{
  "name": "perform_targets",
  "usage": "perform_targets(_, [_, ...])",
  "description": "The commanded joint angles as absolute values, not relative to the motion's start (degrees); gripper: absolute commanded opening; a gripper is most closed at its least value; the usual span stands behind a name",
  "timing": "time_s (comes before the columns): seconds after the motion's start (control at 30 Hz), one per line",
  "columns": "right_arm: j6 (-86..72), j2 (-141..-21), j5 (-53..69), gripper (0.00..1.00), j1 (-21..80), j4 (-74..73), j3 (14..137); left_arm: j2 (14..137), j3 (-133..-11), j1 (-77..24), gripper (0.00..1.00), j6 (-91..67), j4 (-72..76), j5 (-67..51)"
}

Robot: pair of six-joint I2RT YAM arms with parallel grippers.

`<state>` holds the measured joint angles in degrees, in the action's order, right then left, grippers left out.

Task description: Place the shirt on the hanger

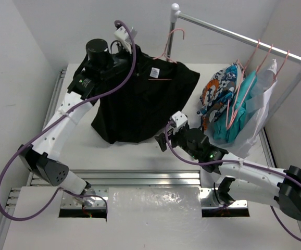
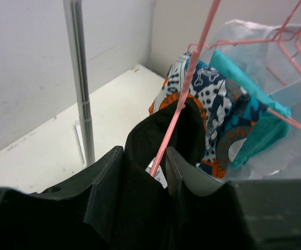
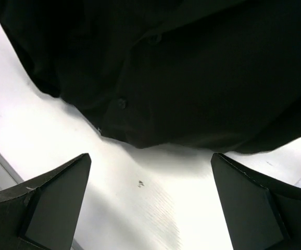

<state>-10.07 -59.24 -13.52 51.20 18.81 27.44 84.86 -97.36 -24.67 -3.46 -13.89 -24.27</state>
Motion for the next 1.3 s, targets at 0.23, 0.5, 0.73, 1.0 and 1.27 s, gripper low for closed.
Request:
perform_targets(0.23, [-16.9,-57.1,-15.6,0.96,51.3,23.0,24.7,97.5,-116.8,-31.9,0.0,-4.0,-10.8,-15.2])
perform_targets(0.5, [-16.8,-55.9,-14.2,0.95,51.5,15.9,27.2,115.3,-139.3,-32.0,0.0,-7.2,-10.2,-8.0])
perform_targets(0.73, [-16.0,-55.2,-14.9,0.95,51.4,14.9,26.6,125.9,-152.1,-37.1,0.0,-2.5,-8.3,-2.7])
perform_targets(1.0, [-15.3,-52.3,-15.4,0.96,51.4,14.3,24.8,129.3,-150.5,-39.0,0.0,-2.5,-10.8,-1.1])
perform_targets(1.27, [-15.3,-53.8,-15.5,0.96,51.4,11.5,24.8,127.4,-145.5,-39.0,0.0,-3.8,-12.3,-3.7])
